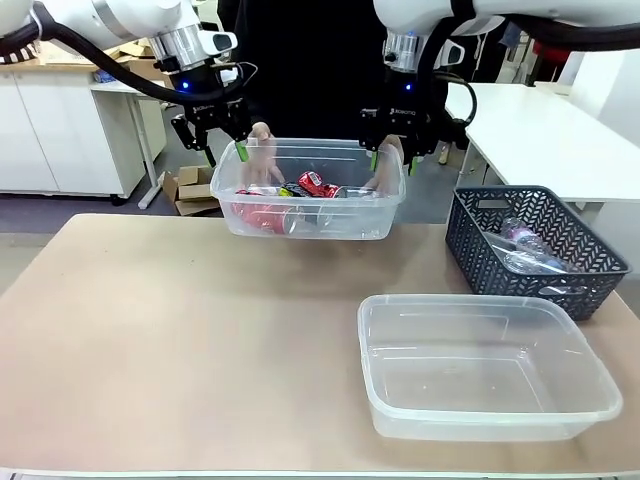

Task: Sort the waste into each basket.
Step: Release the Organizing box you were holding, then pick up the Organizing box on the right side of the table and lift it.

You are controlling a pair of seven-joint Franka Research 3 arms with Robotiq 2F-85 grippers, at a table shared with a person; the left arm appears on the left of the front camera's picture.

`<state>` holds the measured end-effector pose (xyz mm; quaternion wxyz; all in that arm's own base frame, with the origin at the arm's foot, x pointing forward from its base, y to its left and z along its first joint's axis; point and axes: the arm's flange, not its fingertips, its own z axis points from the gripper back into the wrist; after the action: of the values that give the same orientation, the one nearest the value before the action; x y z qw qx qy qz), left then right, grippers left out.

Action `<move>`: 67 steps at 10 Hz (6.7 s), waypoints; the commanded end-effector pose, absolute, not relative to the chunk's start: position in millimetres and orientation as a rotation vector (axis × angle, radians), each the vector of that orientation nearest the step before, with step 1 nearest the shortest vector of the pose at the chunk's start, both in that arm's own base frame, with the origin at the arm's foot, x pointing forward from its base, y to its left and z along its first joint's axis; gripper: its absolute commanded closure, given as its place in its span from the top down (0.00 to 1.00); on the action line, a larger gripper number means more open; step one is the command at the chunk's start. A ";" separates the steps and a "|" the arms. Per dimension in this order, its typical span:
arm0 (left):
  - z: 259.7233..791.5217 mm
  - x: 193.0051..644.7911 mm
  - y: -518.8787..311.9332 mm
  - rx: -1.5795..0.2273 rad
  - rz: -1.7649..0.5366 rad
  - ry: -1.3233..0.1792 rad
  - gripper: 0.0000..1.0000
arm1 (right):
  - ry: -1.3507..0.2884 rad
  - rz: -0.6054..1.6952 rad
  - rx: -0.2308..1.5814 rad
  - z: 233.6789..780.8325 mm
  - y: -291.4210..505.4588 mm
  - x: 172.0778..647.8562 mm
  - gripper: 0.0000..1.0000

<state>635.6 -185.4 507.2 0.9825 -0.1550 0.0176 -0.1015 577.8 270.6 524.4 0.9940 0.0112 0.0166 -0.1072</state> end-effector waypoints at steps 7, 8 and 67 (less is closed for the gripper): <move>514.6 605.4 -180.0 -0.342 -0.216 -0.016 1.00 | -0.031 -0.165 0.015 523.5 261.9 550.1 1.00; 516.8 601.3 -178.9 -0.302 -0.195 0.000 1.00 | -0.005 -0.196 -0.014 524.3 259.9 547.1 1.00; 358.3 283.7 -436.5 -0.209 -0.091 0.049 0.09 | 0.345 -0.028 -0.007 335.8 18.5 280.0 0.00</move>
<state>284.2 -436.0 359.0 0.9908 -0.1144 0.0414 -0.0596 336.0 19.0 363.0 0.9845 -0.0108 0.1745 -0.0120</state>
